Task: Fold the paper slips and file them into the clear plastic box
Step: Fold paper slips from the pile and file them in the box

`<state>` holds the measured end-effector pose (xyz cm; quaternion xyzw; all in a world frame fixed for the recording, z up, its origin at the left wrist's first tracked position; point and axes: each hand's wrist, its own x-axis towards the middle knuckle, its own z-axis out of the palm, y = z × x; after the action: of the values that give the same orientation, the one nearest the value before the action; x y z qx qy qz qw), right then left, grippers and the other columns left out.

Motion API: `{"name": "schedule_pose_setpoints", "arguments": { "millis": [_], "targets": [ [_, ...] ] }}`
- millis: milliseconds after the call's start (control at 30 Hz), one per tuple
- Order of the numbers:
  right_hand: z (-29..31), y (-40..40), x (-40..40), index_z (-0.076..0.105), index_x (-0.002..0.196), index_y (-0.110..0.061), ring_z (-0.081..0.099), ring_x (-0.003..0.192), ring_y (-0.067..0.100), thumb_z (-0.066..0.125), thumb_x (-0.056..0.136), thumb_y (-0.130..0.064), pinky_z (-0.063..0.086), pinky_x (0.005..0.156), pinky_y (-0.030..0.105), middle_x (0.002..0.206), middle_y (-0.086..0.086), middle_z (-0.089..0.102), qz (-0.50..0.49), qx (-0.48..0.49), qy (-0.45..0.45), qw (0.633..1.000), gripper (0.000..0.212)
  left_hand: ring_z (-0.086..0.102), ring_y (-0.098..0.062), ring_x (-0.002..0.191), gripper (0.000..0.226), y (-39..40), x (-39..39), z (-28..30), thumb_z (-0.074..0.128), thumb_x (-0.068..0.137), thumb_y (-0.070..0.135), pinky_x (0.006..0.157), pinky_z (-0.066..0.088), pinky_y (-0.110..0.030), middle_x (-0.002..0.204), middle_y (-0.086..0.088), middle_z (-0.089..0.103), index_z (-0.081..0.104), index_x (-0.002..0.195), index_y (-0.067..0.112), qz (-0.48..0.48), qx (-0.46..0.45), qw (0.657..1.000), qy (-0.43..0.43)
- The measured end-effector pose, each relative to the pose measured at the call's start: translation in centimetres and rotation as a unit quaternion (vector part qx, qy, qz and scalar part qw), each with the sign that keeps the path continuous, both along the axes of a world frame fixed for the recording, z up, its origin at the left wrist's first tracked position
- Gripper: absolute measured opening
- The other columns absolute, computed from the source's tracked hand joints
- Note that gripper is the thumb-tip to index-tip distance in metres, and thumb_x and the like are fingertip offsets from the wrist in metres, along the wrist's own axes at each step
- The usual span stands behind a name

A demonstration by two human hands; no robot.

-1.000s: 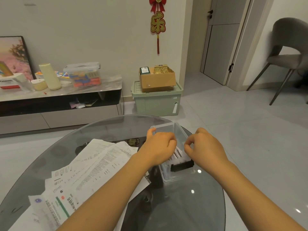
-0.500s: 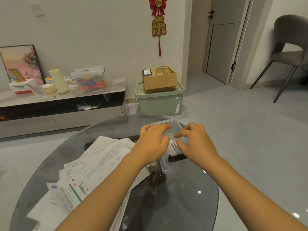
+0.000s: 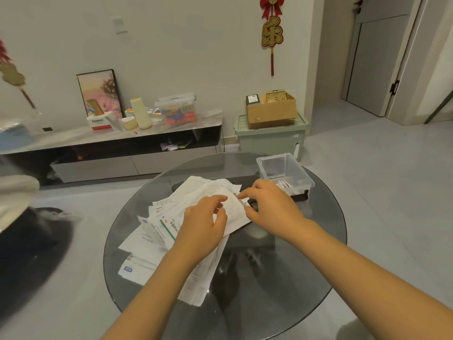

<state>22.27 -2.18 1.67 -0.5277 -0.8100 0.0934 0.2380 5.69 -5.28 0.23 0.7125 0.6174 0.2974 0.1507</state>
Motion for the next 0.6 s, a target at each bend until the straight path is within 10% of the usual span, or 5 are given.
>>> {"name": "schedule_pose_setpoints", "arguments": {
  "millis": [333,600],
  "targets": [
    [-1.9,-0.5,-2.7,0.051,0.130,-0.028,0.043,0.119,0.020,0.050,0.090,-0.023,0.043,0.088,0.031,0.125,0.000,0.047,0.056,-0.068,-0.094,0.992,0.040,0.001,-0.026,0.145,0.067,-0.7,-4.5,-3.3,0.045,0.091,0.049,0.115,-0.006,-0.046,0.158,-0.006,0.006,0.014,0.147,0.029,0.057,-0.170,0.952,0.248],
    [-2.6,0.0,-2.7,0.051,0.129,-0.030,0.048,0.114,0.020,0.052,0.089,-0.025,0.045,0.085,0.033,0.125,-0.001,0.050,0.066,-0.093,-0.125,0.986,0.041,0.055,-0.015,0.110,0.039,-0.6,-4.4,-2.8,0.047,0.094,0.041,0.092,0.041,-0.030,0.125,0.003,0.057,0.050,0.128,0.024,0.033,-0.104,0.959,0.260]
  ]
}}
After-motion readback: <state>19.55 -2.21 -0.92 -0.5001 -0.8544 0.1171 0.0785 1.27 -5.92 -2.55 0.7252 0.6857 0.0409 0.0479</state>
